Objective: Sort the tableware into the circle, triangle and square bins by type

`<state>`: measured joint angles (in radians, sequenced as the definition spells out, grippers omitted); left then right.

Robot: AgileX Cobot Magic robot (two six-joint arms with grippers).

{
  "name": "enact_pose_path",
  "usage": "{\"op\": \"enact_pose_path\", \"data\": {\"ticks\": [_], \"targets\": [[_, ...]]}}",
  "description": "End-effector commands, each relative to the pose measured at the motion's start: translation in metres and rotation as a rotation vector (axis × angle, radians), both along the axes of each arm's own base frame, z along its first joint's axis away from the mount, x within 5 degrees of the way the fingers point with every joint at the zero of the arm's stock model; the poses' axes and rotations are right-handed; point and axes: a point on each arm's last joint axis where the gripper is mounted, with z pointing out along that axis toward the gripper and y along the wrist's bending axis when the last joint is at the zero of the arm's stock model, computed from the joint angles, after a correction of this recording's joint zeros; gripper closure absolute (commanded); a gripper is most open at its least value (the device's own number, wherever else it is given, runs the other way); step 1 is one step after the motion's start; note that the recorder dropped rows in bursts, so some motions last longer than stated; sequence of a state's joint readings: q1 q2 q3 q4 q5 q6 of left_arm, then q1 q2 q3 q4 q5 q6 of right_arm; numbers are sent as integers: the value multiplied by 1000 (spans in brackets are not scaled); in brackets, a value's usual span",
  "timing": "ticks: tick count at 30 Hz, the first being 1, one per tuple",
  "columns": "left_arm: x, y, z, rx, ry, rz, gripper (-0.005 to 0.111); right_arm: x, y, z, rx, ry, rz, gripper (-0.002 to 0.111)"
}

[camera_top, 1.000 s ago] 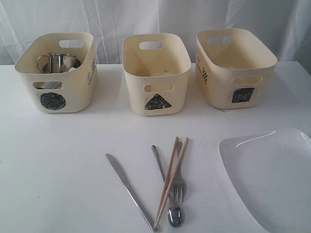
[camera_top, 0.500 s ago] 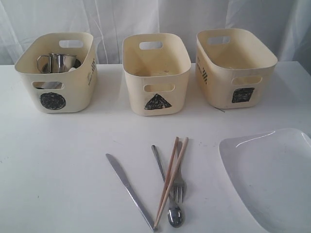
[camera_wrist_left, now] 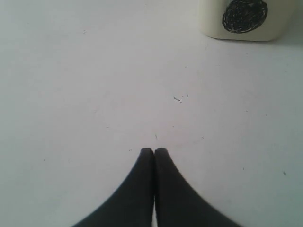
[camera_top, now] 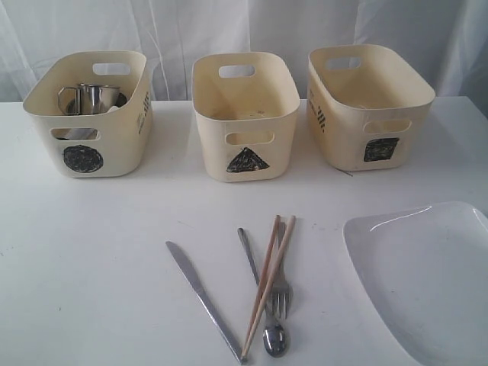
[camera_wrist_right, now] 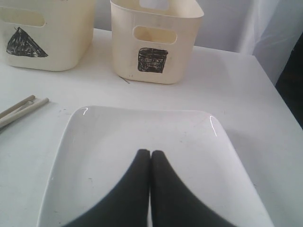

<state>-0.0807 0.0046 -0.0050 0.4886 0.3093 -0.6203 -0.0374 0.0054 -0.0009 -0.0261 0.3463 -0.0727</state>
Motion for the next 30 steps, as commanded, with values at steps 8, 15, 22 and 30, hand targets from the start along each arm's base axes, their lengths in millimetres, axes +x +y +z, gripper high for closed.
{"op": "enact_pose_path", "data": {"ticks": [8, 15, 22, 30], "targets": [[0, 0, -2, 65, 14, -25, 107, 0, 0, 0, -5, -8, -5, 108], [0, 0, -2, 65, 14, -25, 107, 0, 0, 0, -5, -8, -5, 108], [0, 0, -2, 65, 14, -25, 107, 0, 0, 0, -5, -8, -5, 108], [0, 0, -2, 65, 14, -25, 107, -3, -4, 55, 405, -635, -29, 108]]}}
